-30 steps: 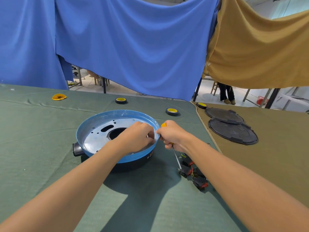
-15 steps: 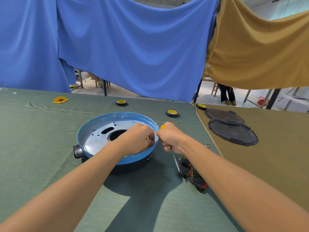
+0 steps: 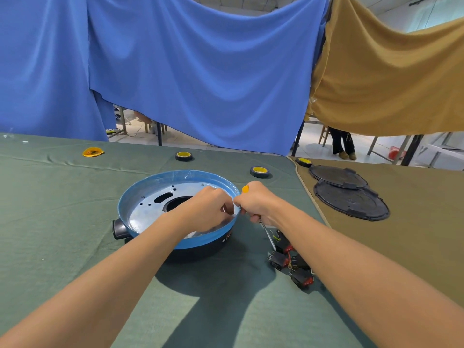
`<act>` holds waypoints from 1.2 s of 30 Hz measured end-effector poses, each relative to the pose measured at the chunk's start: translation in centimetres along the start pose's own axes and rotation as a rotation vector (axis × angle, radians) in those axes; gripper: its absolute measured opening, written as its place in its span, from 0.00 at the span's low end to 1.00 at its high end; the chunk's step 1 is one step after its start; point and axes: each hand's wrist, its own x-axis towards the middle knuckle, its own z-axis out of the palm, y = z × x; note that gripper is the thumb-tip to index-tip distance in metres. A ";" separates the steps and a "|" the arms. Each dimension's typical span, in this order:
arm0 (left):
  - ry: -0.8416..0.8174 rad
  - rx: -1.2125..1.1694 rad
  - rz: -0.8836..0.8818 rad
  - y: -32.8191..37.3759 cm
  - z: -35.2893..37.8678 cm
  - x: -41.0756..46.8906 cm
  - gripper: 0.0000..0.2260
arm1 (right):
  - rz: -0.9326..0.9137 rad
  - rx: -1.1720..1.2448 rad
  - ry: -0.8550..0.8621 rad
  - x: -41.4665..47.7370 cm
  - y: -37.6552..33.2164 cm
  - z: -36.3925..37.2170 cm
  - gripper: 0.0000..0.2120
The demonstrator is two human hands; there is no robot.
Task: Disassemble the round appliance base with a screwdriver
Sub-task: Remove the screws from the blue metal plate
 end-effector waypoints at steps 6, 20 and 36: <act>0.043 0.025 0.007 -0.7 0.1 -0.3 0.08 | -0.024 -0.122 0.032 0.2 -0.6 0.1 0.07; 0.305 -0.213 -0.140 -0.4 -1.3 -0.5 0.10 | -0.134 -0.096 0.138 -0.7 0.9 -2.6 0.13; 0.416 -0.529 -0.190 2.9 0.4 0.7 0.11 | -0.261 0.103 -0.119 -3.9 2.1 -4.7 0.08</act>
